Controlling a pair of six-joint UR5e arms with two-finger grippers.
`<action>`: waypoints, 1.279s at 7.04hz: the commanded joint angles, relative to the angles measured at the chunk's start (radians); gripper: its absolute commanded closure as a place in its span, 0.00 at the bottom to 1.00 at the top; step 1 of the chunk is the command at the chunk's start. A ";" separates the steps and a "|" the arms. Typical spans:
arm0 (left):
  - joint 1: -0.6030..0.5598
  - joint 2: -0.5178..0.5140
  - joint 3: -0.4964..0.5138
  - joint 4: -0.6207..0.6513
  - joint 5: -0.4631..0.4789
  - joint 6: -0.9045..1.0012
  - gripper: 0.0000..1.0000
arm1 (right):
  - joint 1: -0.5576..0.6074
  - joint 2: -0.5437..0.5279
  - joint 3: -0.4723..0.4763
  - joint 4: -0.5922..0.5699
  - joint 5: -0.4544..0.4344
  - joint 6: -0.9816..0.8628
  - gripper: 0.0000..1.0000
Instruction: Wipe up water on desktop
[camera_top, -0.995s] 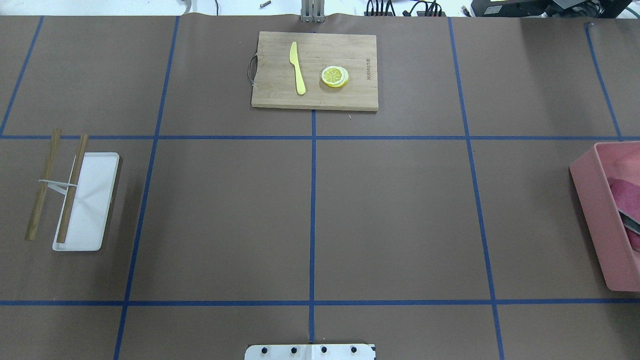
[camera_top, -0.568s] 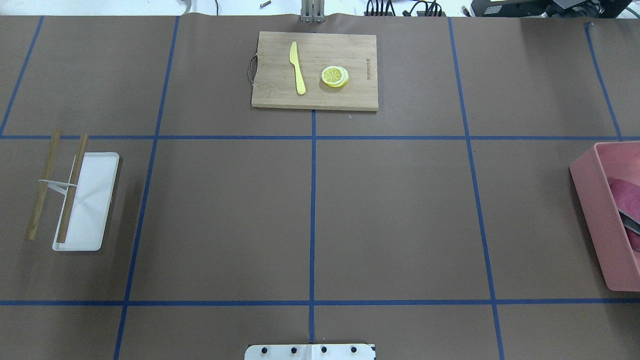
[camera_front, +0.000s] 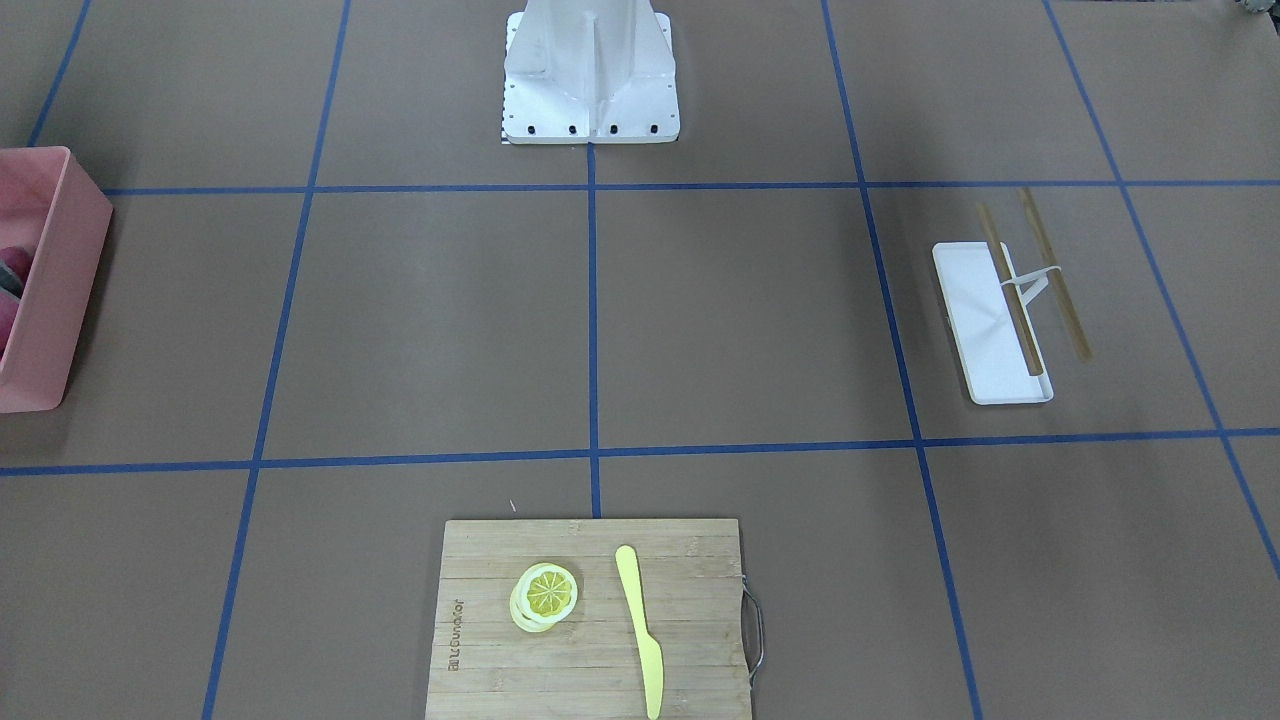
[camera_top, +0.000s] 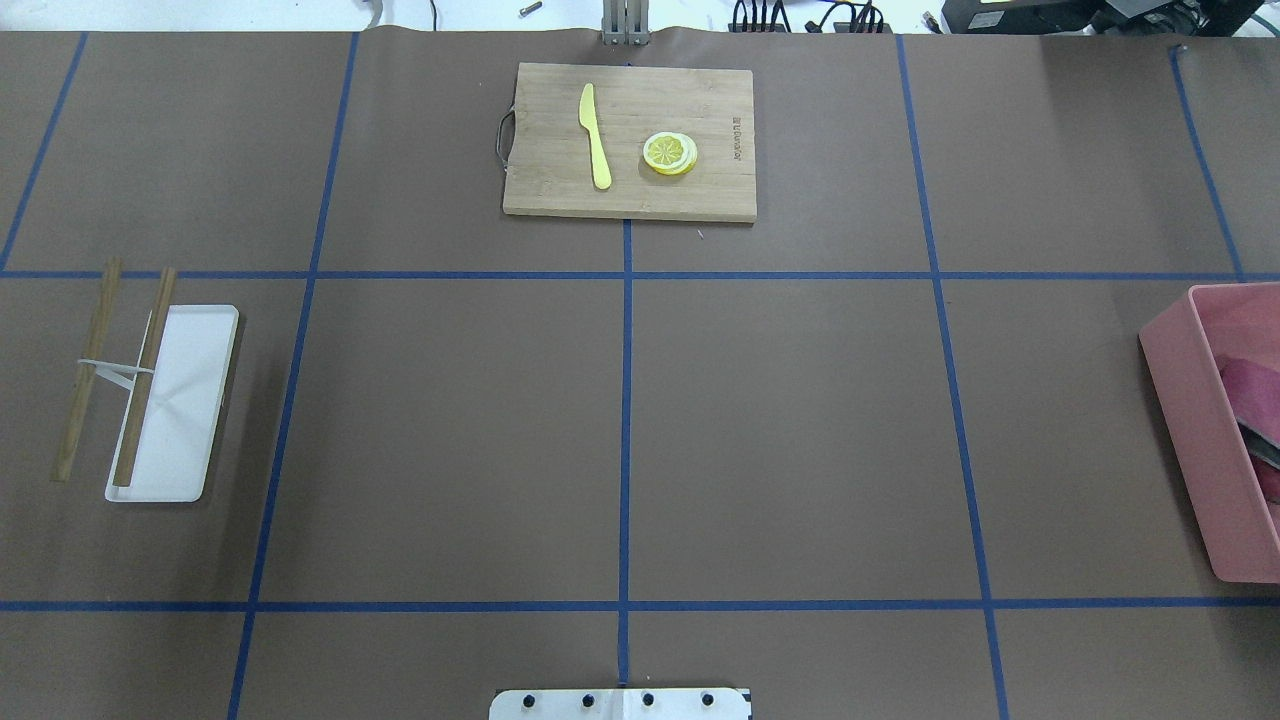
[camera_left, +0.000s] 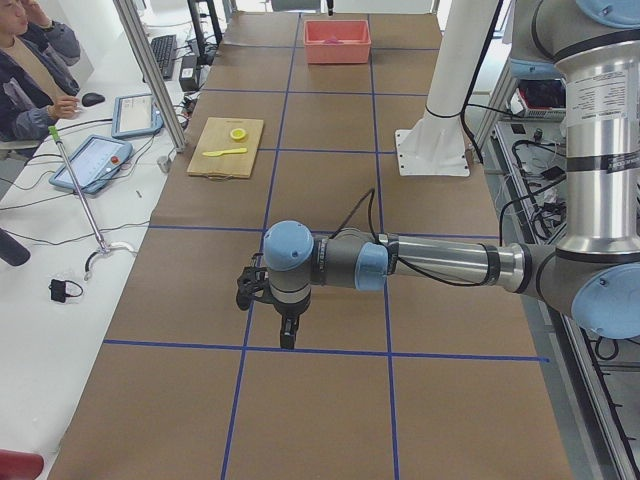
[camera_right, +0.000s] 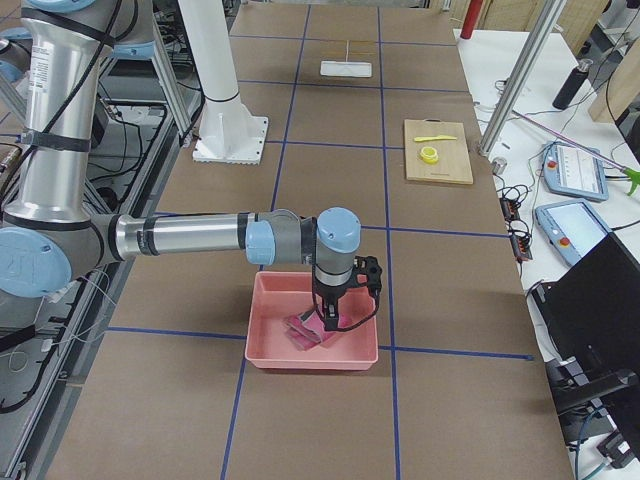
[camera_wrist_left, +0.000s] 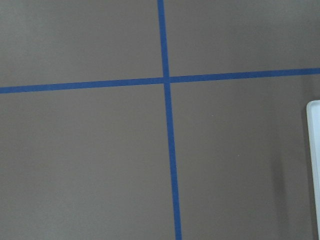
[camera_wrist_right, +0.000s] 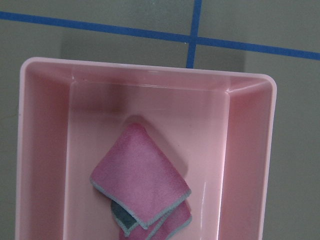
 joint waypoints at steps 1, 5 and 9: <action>0.002 0.005 -0.001 -0.003 0.038 0.003 0.02 | 0.006 -0.001 -0.001 0.001 -0.004 -0.001 0.00; 0.002 -0.007 -0.004 -0.006 0.034 0.003 0.02 | 0.009 0.008 0.002 0.001 -0.047 0.000 0.00; 0.006 -0.050 -0.001 -0.011 0.035 0.009 0.02 | 0.009 0.010 0.004 0.001 -0.041 0.003 0.00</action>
